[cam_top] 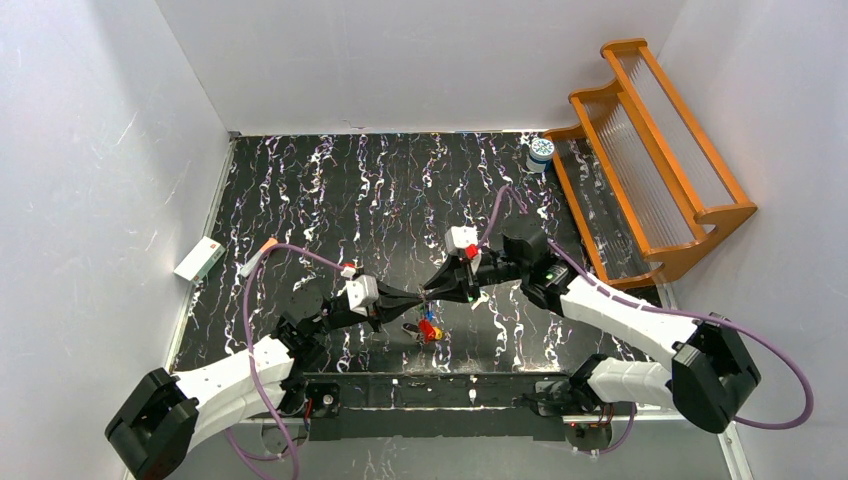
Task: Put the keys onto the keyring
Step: Adjust the key on the keyring.
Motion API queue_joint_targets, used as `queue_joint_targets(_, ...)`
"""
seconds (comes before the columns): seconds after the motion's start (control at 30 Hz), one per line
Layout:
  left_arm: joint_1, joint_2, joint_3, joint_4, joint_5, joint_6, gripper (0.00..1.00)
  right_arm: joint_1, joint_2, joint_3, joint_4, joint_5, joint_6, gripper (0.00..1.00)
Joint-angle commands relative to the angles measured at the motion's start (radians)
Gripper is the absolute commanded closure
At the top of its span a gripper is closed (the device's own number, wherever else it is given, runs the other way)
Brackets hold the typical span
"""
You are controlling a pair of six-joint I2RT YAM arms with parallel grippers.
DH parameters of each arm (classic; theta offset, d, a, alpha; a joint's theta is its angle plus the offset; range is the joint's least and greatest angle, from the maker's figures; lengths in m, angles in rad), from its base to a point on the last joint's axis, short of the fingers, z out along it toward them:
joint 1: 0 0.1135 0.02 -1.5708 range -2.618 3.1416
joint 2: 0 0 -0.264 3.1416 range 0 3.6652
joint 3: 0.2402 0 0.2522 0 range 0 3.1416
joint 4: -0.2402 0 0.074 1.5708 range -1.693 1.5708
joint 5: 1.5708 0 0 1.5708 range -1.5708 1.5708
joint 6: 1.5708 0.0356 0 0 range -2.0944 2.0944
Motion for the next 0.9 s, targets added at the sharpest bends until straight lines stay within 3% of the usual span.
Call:
queue_joint_targets(0.0,-0.004,-0.027,0.005,0.067,0.022,-0.006,1.00,-0.005,0.030,0.015,0.044,-0.046,0.017,0.69)
queue_joint_targets(0.23,-0.004,-0.035,0.002,0.067,0.021,-0.011,1.00,-0.004,0.045,0.020,0.011,-0.051,-0.011,0.67)
queue_joint_targets(0.4,-0.003,-0.037,0.002,0.066,0.020,-0.013,1.00,-0.004,0.037,0.014,0.011,-0.039,-0.012,0.97)
queue_joint_targets(0.57,-0.004,-0.035,0.002,0.066,0.008,-0.006,1.00,-0.004,0.020,0.015,-0.010,-0.017,-0.027,0.99)
queue_joint_targets(0.67,-0.003,-0.032,-0.003,0.066,-0.028,0.001,0.86,-0.004,0.012,0.025,-0.049,0.001,-0.048,0.99)
queue_joint_targets(0.77,-0.004,-0.044,-0.017,0.059,-0.075,0.003,0.65,-0.004,0.011,0.045,-0.116,0.015,-0.079,0.99)
queue_joint_targets(0.87,-0.004,-0.070,-0.026,0.042,-0.111,0.007,0.55,-0.003,0.023,0.096,-0.233,0.054,-0.127,0.99)
